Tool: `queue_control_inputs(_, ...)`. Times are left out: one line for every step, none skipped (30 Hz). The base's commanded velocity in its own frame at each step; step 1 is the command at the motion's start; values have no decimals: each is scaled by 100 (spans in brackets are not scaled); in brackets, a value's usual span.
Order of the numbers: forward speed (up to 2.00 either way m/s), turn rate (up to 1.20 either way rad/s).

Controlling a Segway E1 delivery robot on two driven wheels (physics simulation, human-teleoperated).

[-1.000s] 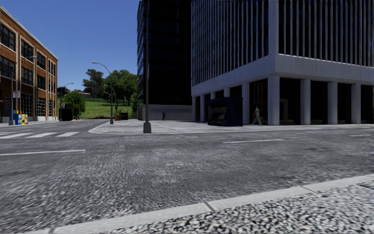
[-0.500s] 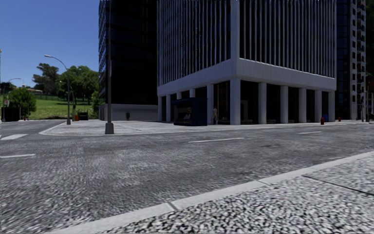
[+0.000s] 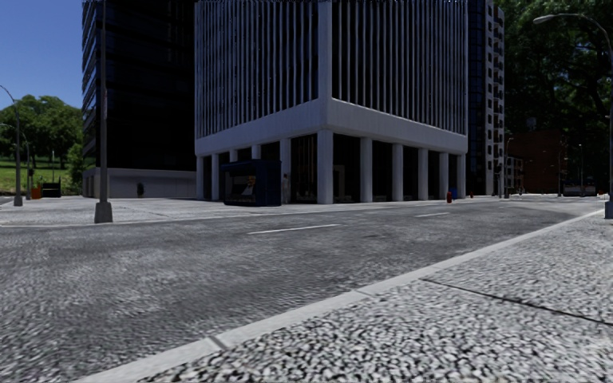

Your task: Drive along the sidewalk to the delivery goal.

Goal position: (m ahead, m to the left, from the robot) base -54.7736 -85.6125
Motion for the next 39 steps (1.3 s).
queue_control_inputs(0, -55)
queue_control_inputs(0, -55)
queue_control_inputs(0, -55)
queue_control_inputs(0, -55)
queue_control_inputs(0, -55)
queue_control_inputs(0, -55)
queue_control_inputs(0, -55)
queue_control_inputs(0, -55)
queue_control_inputs(0, -55)
queue_control_inputs(0, -55)
queue_control_inputs(0, -55)
queue_control_inputs(0, -55)
queue_control_inputs(0, -55)
queue_control_inputs(0, -55)
queue_control_inputs(0, -55)
queue_control_inputs(0, -55)
queue_control_inputs(0, -55)
queue_control_inputs(0, -55)
queue_control_inputs(0, -55)
queue_control_inputs(0, -55)
queue_control_inputs(0, -55)
queue_control_inputs(0, -55)
queue_control_inputs(0, -55)
queue_control_inputs(0, -55)
queue_control_inputs(0, -55)
queue_control_inputs(0, -56)
queue_control_inputs(0, -58)
queue_control_inputs(0, -59)
queue_control_inputs(0, -59)
queue_control_inputs(0, -59)
queue_control_inputs(0, -59)
queue_control_inputs(0, -59)
queue_control_inputs(0, -59)
queue_control_inputs(0, -59)
queue_control_inputs(0, -59)
queue_control_inputs(0, -59)
queue_control_inputs(0, -58)
queue_control_inputs(0, -47)
queue_control_inputs(0, -47)
